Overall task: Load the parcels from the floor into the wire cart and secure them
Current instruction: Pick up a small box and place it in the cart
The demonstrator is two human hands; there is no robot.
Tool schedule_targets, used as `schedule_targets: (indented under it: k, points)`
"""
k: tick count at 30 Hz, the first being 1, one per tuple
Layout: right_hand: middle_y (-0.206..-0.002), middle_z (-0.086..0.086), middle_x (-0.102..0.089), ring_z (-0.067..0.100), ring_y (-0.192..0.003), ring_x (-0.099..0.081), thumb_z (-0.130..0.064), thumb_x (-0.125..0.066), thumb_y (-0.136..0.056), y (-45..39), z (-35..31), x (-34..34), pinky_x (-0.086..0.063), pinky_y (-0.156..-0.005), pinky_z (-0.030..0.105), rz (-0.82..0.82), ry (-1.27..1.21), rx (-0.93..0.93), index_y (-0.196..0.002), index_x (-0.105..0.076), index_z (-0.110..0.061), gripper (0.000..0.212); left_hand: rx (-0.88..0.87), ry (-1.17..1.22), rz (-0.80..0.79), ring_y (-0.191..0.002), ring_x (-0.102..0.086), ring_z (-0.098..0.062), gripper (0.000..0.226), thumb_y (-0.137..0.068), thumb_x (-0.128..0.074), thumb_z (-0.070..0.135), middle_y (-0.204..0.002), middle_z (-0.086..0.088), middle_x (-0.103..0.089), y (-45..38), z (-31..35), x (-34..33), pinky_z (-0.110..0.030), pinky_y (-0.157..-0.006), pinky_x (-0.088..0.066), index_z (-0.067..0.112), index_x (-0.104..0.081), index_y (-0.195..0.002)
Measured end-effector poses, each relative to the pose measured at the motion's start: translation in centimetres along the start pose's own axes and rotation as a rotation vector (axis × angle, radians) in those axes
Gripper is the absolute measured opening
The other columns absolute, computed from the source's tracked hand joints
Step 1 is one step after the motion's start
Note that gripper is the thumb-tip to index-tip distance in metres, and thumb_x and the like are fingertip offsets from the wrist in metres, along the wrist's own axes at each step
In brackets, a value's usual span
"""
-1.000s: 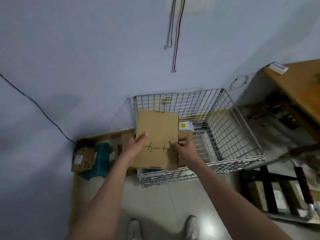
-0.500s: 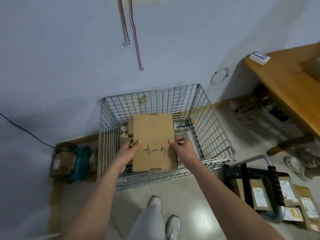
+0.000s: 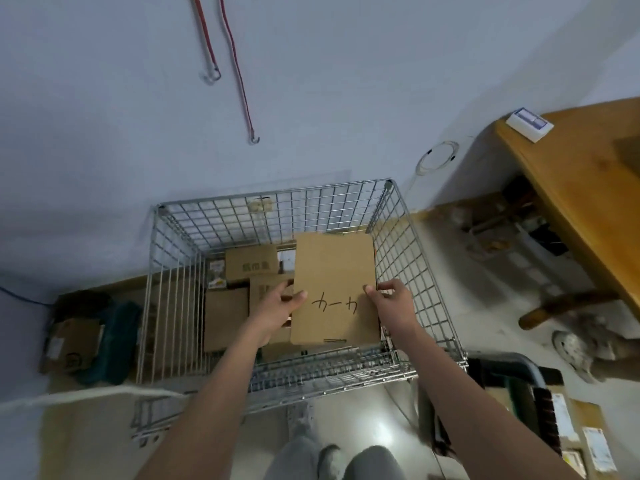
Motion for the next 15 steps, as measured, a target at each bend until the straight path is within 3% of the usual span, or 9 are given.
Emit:
schedule_targets:
  k: [2,6,9,11,13,15]
  points:
    - [-0.102,0.005,-0.063,0.019,-0.090,-0.060,-0.029,-0.069,-0.092,-2.5,1.1,0.5,-0.046,-0.062,0.027,0.023,-0.025,-0.039,-0.113,-0.056,-0.011,0.030,-0.010,-0.036,0.017,-0.135,-0.046,-0.027,0.071,-0.093,-0.062,0.047,-0.152,-0.003,-0.044,-2.8,0.4,-1.2,-0.042,-0.107,-0.041,0.028,-0.031,-0.154]
    - [-0.108,0.006,-0.062,0.019,-0.093,-0.058,-0.030,-0.067,-0.094,-8.0,4.5,0.5,-0.046,-0.066,0.028,-0.001,-0.027,-0.116,-0.118,-0.057,-0.012,0.031,0.022,-0.044,0.076,-0.126,-0.050,-0.024,0.065,-0.097,-0.059,0.042,-0.148,-0.003,-0.045,-8.2,-0.2,-3.7,-0.030,-0.085,-0.045,0.025,-0.032,-0.154]
    - [-0.113,0.004,-0.060,0.022,-0.101,-0.054,-0.020,-0.063,-0.096,-12.9,8.6,-0.2,-0.050,-0.088,0.038,-0.059,0.027,-0.199,-0.127,-0.057,-0.011,0.033,0.050,0.007,0.107,-0.117,-0.056,-0.023,0.063,-0.093,-0.065,0.043,-0.144,-0.007,-0.051,-13.3,-2.3,-5.8,-0.045,-0.097,-0.053,0.025,-0.039,-0.148]
    - [-0.127,0.010,-0.061,0.023,-0.106,-0.054,-0.011,-0.061,-0.096,-16.7,11.5,-0.9,-0.049,-0.100,0.044,-0.078,0.068,-0.253,-0.134,-0.055,-0.009,0.038,0.073,0.018,0.137,-0.118,-0.058,-0.027,0.060,-0.092,-0.066,0.043,-0.137,-0.002,-0.055,-17.4,-3.9,-7.6,-0.047,-0.098,-0.052,0.023,-0.043,-0.144]
    - [-0.132,0.011,-0.060,0.019,-0.102,-0.053,-0.003,-0.056,-0.097,-21.1,14.2,-1.6,-0.050,-0.094,0.037,-0.085,0.101,-0.277,-0.140,-0.051,-0.008,0.044,0.090,-0.020,0.158,-0.116,-0.060,-0.026,0.053,-0.093,-0.065,0.045,-0.127,0.000,-0.061,-22.3,-5.9,-9.6,-0.041,-0.095,-0.052,0.021,-0.052,-0.138]
    - [-0.126,0.012,-0.061,0.018,-0.096,-0.053,0.002,-0.053,-0.095,-25.6,16.8,-2.4,-0.048,-0.080,0.030,-0.072,0.152,-0.279,-0.143,-0.048,-0.008,0.049,0.112,-0.011,0.165,-0.111,-0.063,-0.027,0.048,-0.089,-0.065,0.053,-0.120,-0.003,-0.066,-27.6,-8.4,-11.8,-0.047,-0.095,-0.054,0.023,-0.062,-0.126]
Point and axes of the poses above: each hand's wrist, its own y-axis away from the middle knuckle, its own x-axis out of the back of the hand, z = x × y, the point moved 10 cm from there along -y, towards the middle knuckle
